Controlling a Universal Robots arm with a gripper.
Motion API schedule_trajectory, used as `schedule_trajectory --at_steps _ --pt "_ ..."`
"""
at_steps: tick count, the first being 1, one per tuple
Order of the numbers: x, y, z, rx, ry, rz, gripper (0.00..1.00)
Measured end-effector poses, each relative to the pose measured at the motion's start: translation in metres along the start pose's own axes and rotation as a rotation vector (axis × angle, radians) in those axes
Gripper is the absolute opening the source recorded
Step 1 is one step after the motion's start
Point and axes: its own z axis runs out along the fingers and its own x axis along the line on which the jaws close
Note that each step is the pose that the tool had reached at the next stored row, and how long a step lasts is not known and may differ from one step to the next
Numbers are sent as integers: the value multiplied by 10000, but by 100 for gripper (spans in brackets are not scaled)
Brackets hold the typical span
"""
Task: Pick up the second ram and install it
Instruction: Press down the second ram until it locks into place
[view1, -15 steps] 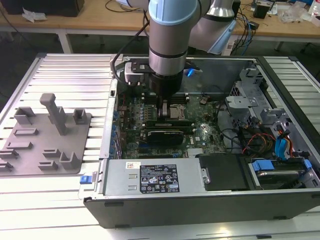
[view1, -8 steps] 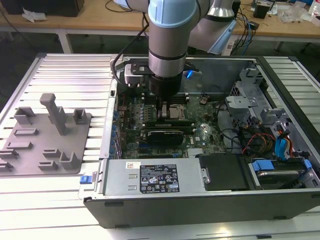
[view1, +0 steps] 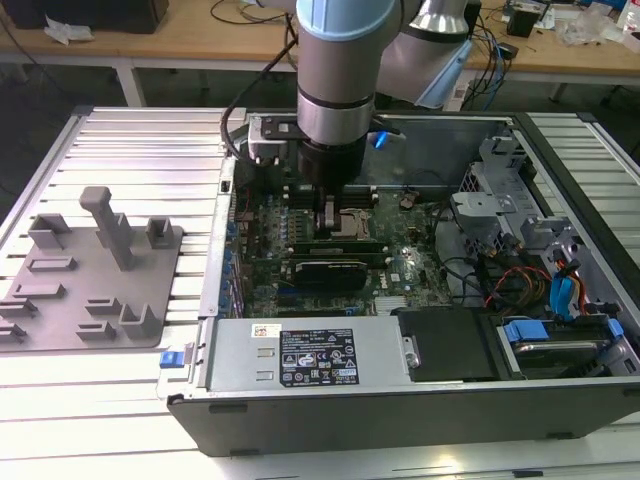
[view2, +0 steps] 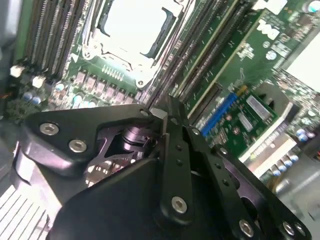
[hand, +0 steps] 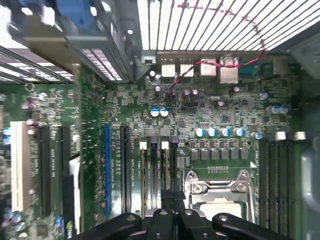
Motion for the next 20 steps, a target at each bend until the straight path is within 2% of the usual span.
schedule_trajectory --at_steps 2,3,8,10,13,14,20 --pt "-6 1 -190 0 0 0 8" --pt "-6 1 -214 1 -1 -1 8" --pt "-6 -25 -217 -3 4 -1 8" --pt "-8 -128 -216 -1 1 1 8" --pt "-11 -353 -217 -1 2 -1 8" --pt "-11 -380 -217 -1 1 -1 8" --pt "-12 -389 -217 0 1 0 8"
